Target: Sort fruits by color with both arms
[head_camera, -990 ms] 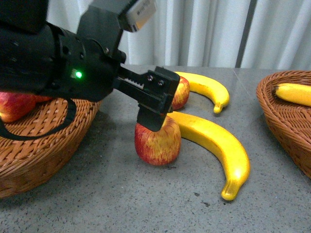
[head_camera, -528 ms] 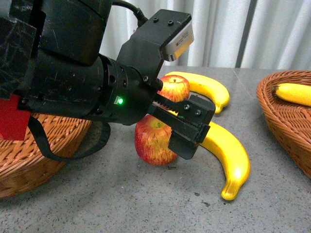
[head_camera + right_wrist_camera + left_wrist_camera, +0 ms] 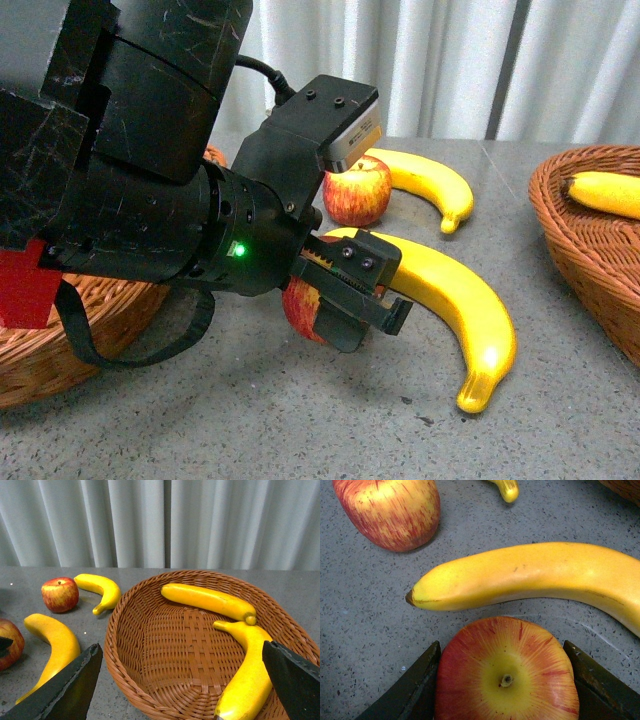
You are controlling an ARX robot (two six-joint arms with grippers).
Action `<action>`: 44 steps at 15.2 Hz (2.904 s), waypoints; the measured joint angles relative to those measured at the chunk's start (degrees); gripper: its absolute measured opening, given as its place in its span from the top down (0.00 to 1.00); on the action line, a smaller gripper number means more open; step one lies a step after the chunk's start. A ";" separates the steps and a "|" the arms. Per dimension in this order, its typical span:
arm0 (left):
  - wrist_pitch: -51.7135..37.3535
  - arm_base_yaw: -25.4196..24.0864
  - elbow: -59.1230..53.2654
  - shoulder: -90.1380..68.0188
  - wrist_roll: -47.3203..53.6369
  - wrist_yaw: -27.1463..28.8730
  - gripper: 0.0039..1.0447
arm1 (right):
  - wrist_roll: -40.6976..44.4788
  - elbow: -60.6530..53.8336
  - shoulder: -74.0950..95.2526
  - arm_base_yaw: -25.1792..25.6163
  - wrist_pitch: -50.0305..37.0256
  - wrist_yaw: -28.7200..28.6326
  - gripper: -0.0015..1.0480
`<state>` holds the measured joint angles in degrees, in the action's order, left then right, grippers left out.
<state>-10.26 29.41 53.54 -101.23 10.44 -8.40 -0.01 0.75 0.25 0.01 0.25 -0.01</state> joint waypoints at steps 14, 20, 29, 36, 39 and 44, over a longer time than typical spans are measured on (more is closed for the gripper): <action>-0.39 -17.07 -11.37 17.84 -24.00 23.17 0.42 | 0.00 0.00 0.00 0.00 0.00 0.00 0.06; -1.57 -12.22 -6.49 22.51 -20.37 21.16 0.06 | 0.00 0.00 0.00 0.00 -0.02 0.00 0.06; 1.95 -8.09 21.75 -7.17 -0.46 -1.75 0.06 | 0.00 0.00 0.00 0.00 -0.02 0.00 0.06; 9.51 -7.19 39.08 -23.76 3.58 -5.60 0.06 | 0.00 0.00 0.00 0.00 -0.02 0.02 0.06; 12.41 -6.47 40.44 -27.17 5.14 -5.73 0.06 | 0.00 0.00 0.00 0.00 -0.02 0.02 0.06; 12.02 -6.23 40.63 -27.54 6.16 -5.81 0.30 | 0.00 0.00 0.00 0.00 -0.02 0.02 0.06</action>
<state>1.76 23.18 94.17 -128.77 16.60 -14.22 -0.01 0.75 0.25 0.01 0.23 0.01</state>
